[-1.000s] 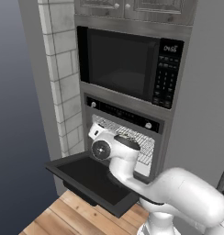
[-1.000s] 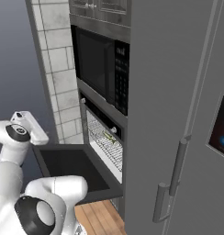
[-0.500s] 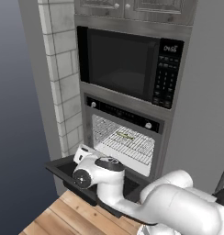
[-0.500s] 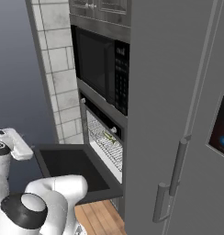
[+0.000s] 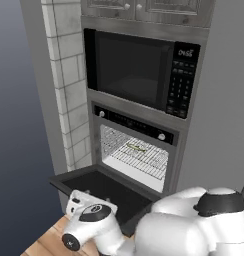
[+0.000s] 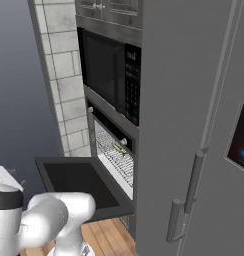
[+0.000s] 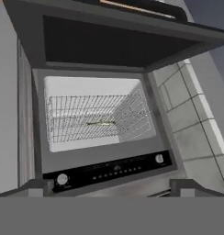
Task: Place the fish on the top rack of the oven, and slide the tray back inside. Close the oven door.
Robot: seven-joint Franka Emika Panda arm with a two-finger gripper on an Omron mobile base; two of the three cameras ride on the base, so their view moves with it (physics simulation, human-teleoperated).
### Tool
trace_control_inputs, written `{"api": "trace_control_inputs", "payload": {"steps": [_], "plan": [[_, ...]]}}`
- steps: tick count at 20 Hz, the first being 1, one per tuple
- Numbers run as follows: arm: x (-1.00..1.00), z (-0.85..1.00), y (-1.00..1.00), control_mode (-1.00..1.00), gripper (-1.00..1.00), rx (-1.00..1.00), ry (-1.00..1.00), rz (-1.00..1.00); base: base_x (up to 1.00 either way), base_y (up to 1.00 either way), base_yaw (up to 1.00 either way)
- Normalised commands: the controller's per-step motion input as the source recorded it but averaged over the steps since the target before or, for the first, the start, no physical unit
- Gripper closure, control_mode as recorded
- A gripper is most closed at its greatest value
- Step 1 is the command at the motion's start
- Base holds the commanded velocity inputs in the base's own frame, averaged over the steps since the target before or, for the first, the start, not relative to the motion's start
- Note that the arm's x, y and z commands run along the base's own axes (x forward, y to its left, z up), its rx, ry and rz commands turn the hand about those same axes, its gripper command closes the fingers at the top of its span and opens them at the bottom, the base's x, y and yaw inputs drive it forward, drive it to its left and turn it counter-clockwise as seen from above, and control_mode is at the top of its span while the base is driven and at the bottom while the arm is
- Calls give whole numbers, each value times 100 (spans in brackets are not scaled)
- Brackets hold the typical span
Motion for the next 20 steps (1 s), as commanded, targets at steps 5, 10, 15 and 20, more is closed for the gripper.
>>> {"api": "trace_control_inputs", "payload": {"steps": [5, 10, 15, 20], "plan": [[-11, -56, 82, -100, -100, -13, -1, -23, 0, 0, 0], [1, -56, 63, -100, -100, -10, 0, -42, 0, 0, 0], [12, -68, 31, -100, -100, -12, 0, -31, 0, 0, 0], [44, -28, -20, -100, -100, -1, 0, -3, 0, 0, 0]]}}
